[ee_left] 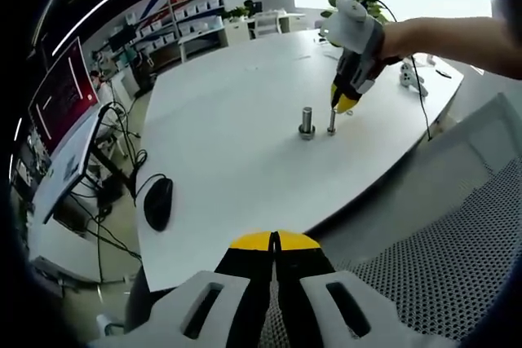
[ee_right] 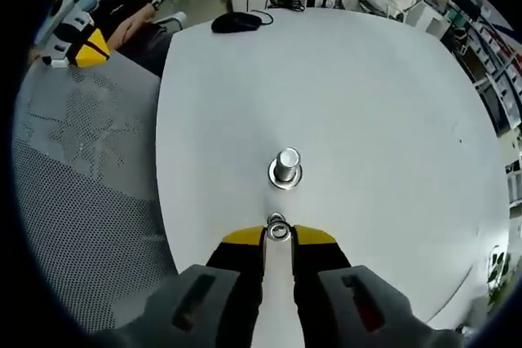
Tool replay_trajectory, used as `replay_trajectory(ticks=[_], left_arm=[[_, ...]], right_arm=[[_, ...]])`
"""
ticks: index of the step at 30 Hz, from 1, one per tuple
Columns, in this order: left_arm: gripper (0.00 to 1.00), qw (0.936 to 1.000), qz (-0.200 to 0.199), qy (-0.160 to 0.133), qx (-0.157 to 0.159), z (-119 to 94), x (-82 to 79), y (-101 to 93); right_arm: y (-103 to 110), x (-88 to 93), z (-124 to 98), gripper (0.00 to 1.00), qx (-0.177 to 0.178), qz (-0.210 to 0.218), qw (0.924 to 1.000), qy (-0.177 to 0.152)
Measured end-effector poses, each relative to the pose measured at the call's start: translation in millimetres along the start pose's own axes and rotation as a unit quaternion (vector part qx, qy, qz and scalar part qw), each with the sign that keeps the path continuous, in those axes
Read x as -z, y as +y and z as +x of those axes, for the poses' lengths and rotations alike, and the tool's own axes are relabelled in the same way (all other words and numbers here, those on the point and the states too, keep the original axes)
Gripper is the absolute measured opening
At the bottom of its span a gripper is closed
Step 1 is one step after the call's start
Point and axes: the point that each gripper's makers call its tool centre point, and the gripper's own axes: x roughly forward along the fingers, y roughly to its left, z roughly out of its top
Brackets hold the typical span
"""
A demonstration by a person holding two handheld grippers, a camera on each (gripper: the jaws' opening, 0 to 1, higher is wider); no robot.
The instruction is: Place the washer onto the threaded stud by aligning its center hole with the stud, sliding it down to the base, and recovering from edge contact or off-axis alignment until the washer reaches the visible bottom stop.
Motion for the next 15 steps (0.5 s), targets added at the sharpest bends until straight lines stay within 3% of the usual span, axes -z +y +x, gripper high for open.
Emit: replay_trajectory(ticks=[15], left_arm=[[0.00,1.0000,-0.002,0.008,-0.002,0.3,2.5,0.6]], right_arm=[[5.8,4.2,17.6,0.14,-0.019,-0.022,0.9993,0.024]])
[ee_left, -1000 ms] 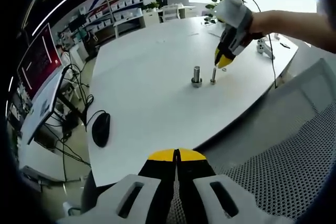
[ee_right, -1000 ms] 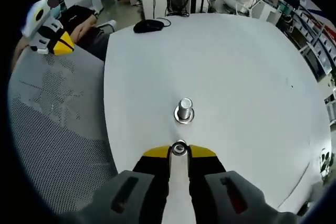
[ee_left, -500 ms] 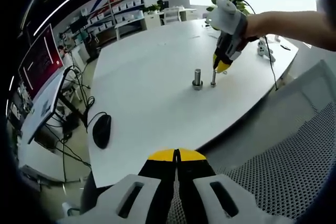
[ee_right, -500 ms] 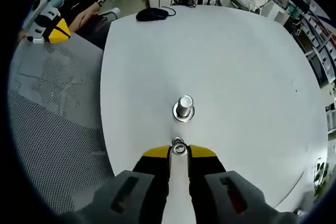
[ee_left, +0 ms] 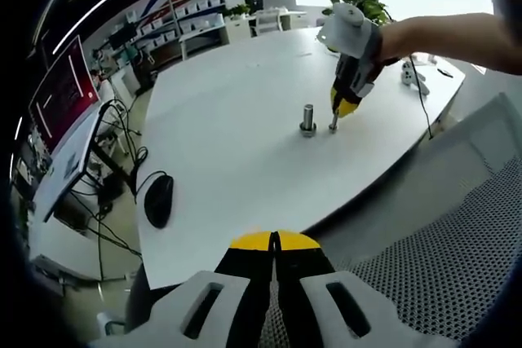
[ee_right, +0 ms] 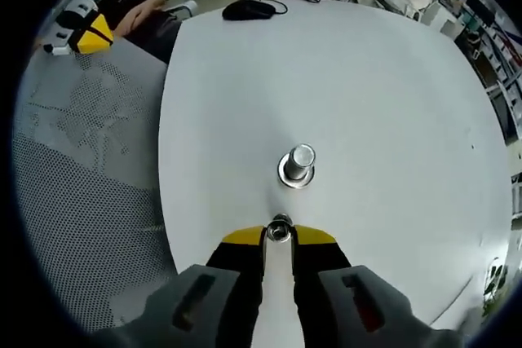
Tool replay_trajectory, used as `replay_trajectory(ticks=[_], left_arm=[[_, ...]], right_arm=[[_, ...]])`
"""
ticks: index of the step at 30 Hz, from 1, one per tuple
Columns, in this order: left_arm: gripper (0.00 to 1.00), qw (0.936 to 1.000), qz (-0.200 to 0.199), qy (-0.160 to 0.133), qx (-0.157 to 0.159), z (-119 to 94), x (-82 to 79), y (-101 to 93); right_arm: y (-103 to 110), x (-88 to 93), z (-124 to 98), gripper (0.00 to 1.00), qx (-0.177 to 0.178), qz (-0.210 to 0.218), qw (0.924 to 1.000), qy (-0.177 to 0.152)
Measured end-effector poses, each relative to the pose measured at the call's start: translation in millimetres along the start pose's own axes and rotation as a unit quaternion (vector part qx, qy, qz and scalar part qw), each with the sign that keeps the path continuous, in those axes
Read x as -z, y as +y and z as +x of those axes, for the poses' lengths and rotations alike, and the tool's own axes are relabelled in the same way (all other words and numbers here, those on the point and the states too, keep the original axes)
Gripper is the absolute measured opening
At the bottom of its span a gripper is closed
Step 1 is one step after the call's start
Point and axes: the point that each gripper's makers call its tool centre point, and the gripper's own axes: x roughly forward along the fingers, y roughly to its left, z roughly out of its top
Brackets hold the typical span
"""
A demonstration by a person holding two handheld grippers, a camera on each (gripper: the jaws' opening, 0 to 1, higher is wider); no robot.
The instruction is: Place the washer onto the threaded stud by aligning its center hole with the stud, sliding it down to the base, and recovering from edge contact or off-axis alignment until the washer reaches the visible bottom stop.
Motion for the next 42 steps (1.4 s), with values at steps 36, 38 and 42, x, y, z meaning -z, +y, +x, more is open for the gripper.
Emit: replay_trajectory(ticks=[36,38,42], left_arm=[[0.00,1.0000,-0.001,0.006,-0.001,1.0,1.3,0.7],[0.00,1.0000,-0.001,0.008,0.001,1.2,1.9,0.4],[0.00,1.0000,-0.001,0.008,0.001,1.2,1.7,0.2]], right_arm=[[-8.4,28.3,15.9,0.44,0.023,0.072,0.9957,-0.054],[-9.6,35.0,13.9,0.45,0.025,0.085,0.9945,-0.057],[-13.3,49.7,9.5,0.50,0.032,0.107,0.9921,-0.056]])
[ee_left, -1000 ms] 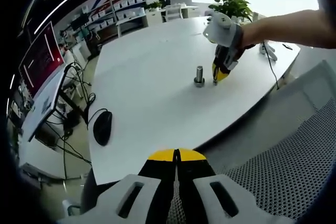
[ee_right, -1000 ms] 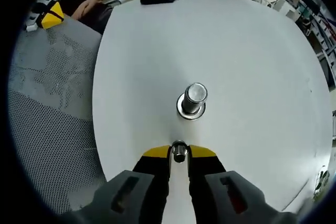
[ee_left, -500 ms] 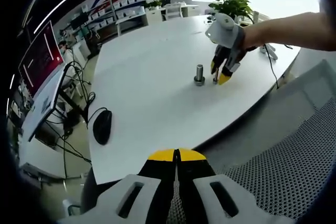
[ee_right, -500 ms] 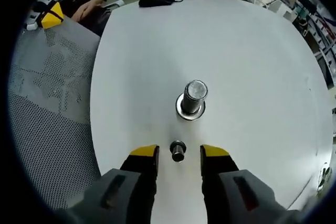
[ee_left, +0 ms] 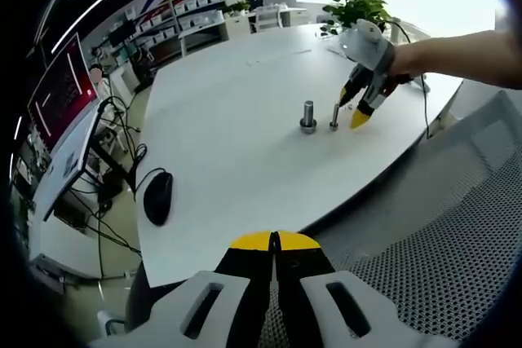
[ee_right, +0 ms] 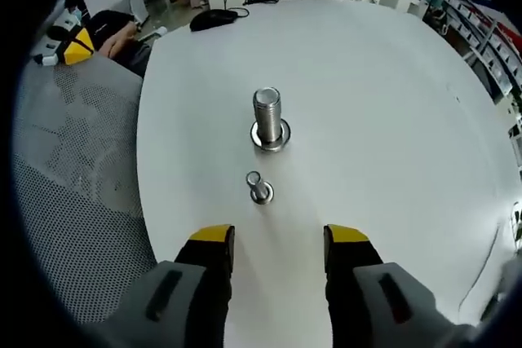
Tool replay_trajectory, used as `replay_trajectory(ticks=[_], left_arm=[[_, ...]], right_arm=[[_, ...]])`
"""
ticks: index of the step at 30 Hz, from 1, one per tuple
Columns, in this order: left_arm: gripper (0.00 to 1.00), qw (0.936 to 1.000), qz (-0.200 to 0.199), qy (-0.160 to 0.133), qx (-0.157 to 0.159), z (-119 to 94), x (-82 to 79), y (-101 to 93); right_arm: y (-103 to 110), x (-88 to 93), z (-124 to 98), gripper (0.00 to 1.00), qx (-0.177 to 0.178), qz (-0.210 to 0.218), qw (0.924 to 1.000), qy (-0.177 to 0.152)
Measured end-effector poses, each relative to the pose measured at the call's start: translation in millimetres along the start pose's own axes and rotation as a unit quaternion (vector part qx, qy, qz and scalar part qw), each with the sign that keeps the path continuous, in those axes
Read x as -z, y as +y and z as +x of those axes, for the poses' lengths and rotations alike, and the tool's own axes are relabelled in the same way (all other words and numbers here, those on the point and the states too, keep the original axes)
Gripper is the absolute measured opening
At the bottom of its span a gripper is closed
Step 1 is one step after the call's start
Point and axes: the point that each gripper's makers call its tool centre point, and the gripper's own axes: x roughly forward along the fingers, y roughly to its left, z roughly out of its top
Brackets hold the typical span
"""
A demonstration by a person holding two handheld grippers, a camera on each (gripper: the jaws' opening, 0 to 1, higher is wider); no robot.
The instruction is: Place the washer onto the threaded stud by aligning its center hole with the stud, sliding it down to the base, and recovering from edge contact or off-axis alignment until the washer reaches the visible bottom stop.
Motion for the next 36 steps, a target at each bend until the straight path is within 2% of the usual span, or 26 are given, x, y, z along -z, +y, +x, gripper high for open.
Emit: replay_trajectory(ticks=[2,6,9,13,15,19,21,27,33,36], left_arm=[[0.00,1.0000,0.000,0.000,0.000,-0.3,0.1,-0.4],[0.00,1.0000,0.000,-0.002,0.000,-0.4,-0.4,0.0],[0.00,1.0000,0.000,-0.007,0.000,-0.9,-2.2,0.3],[0.00,1.0000,0.000,-0.004,0.002,-0.6,-1.3,-0.3],[0.00,1.0000,0.001,-0.003,0.002,-0.4,-1.1,-0.3],[0.00,1.0000,0.001,0.000,0.003,0.1,0.1,-0.5],[0.00,1.0000,0.001,0.002,0.003,0.2,0.7,-0.7],[0.00,1.0000,0.001,0.005,0.002,0.1,1.4,-0.6],[0.00,1.0000,0.001,0.007,0.002,0.2,2.2,-0.4],[0.00,1.0000,0.001,0.006,0.001,0.2,2.2,-0.4]], right_arm=[[-4.5,8.2,-3.8,0.54,0.005,0.016,0.9999,-0.005],[-13.3,28.1,-7.2,0.54,0.017,0.030,0.9994,0.004],[-19.0,41.5,-7.0,0.53,0.019,0.045,0.9987,0.010],[-27.0,50.6,-5.7,0.48,0.018,0.058,0.9980,0.014],[-25.9,51.0,-4.7,0.45,0.007,0.077,0.9970,0.011],[-36.4,44.0,-3.7,0.38,0.015,0.076,0.9969,0.008],[-42.1,42.0,-2.0,0.34,0.029,0.062,0.9976,0.009],[-45.6,36.1,0.9,0.31,0.031,0.061,0.9976,0.007],[-50.5,36.5,0.4,0.20,0.036,0.068,0.9970,0.006],[-50.9,36.1,0.9,0.19,0.039,0.069,0.9968,0.008]])
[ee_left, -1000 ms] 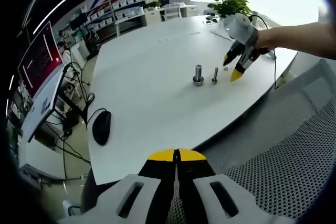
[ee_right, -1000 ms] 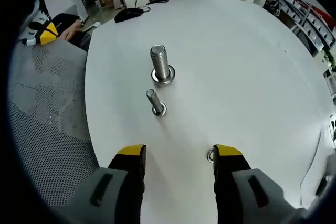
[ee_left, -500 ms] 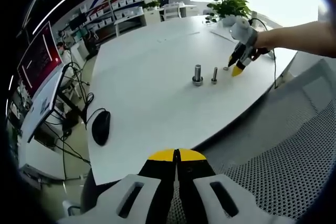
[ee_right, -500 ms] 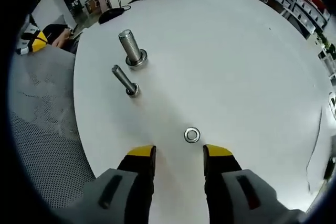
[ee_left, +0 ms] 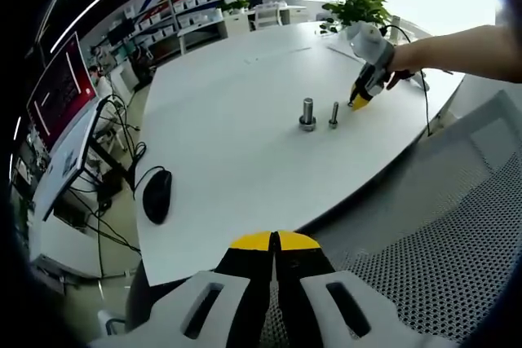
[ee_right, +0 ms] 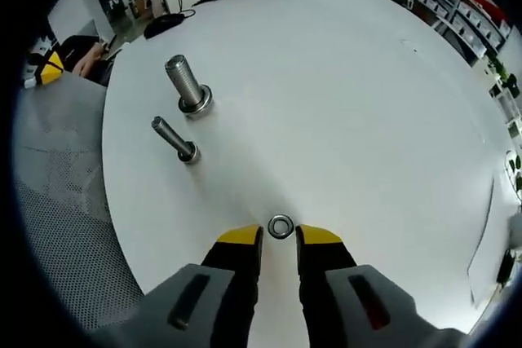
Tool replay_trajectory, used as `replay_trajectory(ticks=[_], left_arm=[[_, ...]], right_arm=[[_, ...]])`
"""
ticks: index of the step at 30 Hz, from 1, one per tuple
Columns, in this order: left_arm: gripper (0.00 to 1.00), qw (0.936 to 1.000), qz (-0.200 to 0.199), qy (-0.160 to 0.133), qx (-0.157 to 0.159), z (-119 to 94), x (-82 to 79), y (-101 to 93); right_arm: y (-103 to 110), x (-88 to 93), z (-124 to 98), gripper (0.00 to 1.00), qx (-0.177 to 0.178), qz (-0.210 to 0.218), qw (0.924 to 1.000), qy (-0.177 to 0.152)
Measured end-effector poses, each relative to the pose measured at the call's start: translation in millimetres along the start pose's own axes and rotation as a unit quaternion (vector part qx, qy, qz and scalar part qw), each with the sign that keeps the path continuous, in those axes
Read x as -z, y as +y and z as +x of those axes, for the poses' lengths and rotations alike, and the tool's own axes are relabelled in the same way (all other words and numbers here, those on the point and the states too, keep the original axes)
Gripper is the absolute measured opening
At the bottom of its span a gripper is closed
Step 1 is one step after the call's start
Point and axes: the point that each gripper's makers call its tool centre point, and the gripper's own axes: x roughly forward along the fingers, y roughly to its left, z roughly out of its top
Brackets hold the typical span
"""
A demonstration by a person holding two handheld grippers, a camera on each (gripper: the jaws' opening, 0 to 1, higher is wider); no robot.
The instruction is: Place the washer onto the threaded stud by aligning its center hole with the stud, sliding it down to the base, and recovering from edge contact or off-axis alignment until the washer reaches the visible bottom stop.
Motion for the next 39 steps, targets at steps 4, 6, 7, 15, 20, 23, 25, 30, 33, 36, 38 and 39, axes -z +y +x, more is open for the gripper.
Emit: replay_trajectory(ticks=[4,6,7,15,20,23,25,30,33,36,38,39], left_arm=[[0.00,1.0000,0.001,0.001,0.001,-0.2,0.3,-0.4],[0.00,1.0000,0.001,0.001,0.002,-0.3,0.3,-0.7],[0.00,1.0000,0.001,0.001,0.002,-0.3,0.3,-0.8],[0.00,1.0000,0.002,0.003,0.003,0.1,0.5,-1.1],[0.00,1.0000,0.002,0.002,0.002,-0.1,0.4,-1.0],[0.00,1.0000,0.002,0.002,0.002,-0.1,0.4,-1.1],[0.00,1.0000,0.002,0.002,0.002,0.0,0.4,-1.1],[0.00,1.0000,0.002,0.002,0.002,0.0,0.6,-1.1],[0.00,1.0000,0.002,0.002,0.002,-0.1,0.7,-1.1],[0.00,1.0000,0.002,0.001,0.002,-0.1,0.5,-1.1],[0.00,1.0000,0.002,0.001,0.002,0.0,0.4,-1.0],[0.00,1.0000,0.002,0.001,0.002,-0.1,0.4,-1.1]], right_arm=[[1.4,-0.2,-0.2,0.19,-0.003,-0.019,0.9998,0.002],[-0.5,-0.6,0.7,0.19,-0.007,-0.017,0.9998,0.003],[-0.5,-0.6,0.8,0.19,-0.008,-0.017,0.9998,0.004],[1.6,-2.7,1.4,0.20,-0.017,-0.042,0.9989,0.008],[2.7,-2.9,1.5,0.20,-0.015,-0.046,0.9988,0.007],[2.4,-3.3,1.8,0.20,-0.011,-0.034,0.9993,0.003],[2.0,-3.7,1.7,0.20,-0.011,-0.034,0.9994,0.000],[3.0,-4.5,1.8,0.21,-0.008,-0.027,0.9996,-0.008],[5.0,-4.5,1.7,0.23,-0.007,-0.020,0.9995,-0.022],[4.4,-4.3,1.6,0.23,-0.004,-0.014,0.9991,-0.039],[4.1,-4.1,1.4,0.23,-0.003,-0.007,0.9989,-0.047],[4.2,-4.2,1.3,0.23,-0.002,-0.005,0.9988,-0.048]])
